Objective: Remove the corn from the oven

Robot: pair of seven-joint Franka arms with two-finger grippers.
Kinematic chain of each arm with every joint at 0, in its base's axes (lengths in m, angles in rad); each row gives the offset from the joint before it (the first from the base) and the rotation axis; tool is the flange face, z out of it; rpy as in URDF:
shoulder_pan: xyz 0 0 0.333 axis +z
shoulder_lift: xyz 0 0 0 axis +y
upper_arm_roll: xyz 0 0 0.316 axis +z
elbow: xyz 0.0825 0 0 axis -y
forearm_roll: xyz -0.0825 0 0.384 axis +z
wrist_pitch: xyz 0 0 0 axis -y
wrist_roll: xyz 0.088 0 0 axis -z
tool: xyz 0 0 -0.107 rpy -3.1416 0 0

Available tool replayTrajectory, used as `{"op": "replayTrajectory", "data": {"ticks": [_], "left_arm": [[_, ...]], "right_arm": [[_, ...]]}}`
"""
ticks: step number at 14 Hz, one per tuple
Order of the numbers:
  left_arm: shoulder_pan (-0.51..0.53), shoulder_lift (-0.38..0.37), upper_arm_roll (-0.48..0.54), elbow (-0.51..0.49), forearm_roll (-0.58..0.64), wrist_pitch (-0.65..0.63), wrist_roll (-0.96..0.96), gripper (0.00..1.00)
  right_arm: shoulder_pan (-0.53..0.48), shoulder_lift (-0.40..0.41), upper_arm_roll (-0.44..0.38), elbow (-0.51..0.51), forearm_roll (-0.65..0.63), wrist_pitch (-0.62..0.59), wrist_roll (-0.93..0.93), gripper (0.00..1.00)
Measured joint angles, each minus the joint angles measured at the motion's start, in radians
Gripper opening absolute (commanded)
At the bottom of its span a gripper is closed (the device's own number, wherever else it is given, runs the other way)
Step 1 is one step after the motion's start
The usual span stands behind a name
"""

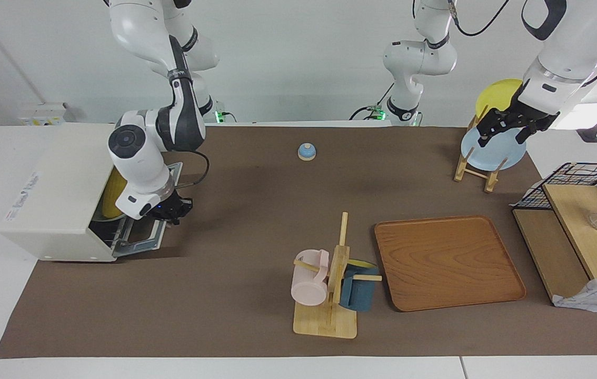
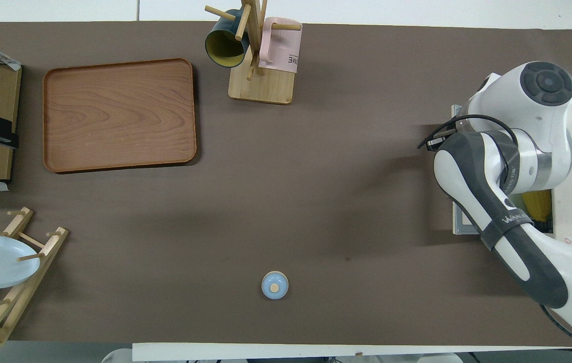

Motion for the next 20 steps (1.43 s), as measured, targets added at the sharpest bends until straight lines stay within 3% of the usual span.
{"op": "replayTrajectory", "data": {"ticks": [5, 10, 13, 14, 15, 17, 20], "left_arm": [[0.000, 0.000, 0.000, 0.000, 0.000, 0.000, 0.000, 1.00], [0.000, 0.000, 0.000, 0.000, 0.000, 0.000, 0.000, 1.00], [0.000, 0.000, 0.000, 0.000, 0.000, 0.000, 0.000, 1.00], [0.000, 0.000, 0.000, 0.000, 0.000, 0.000, 0.000, 1.00], [0.000, 0.000, 0.000, 0.000, 0.000, 0.000, 0.000, 1.00], [0.000, 0.000, 0.000, 0.000, 0.000, 0.000, 0.000, 1.00], [0.000, 0.000, 0.000, 0.000, 0.000, 0.000, 0.000, 1.00]], "right_arm": [[0.008, 0.066, -0.008, -0.005, -0.006, 0.072, 0.019, 0.00], [0.017, 0.067, -0.011, 0.005, 0.018, 0.070, 0.056, 0.03], [0.025, 0.039, -0.016, 0.087, 0.028, -0.065, 0.065, 0.37], [0.024, 0.013, -0.022, 0.107, 0.029, -0.113, 0.066, 0.57], [0.020, -0.020, -0.029, 0.117, 0.030, -0.167, 0.068, 0.68], [-0.009, -0.072, -0.036, 0.115, 0.030, -0.247, 0.073, 0.68], [-0.080, -0.093, -0.038, 0.072, 0.030, -0.258, 0.072, 0.64]]}}
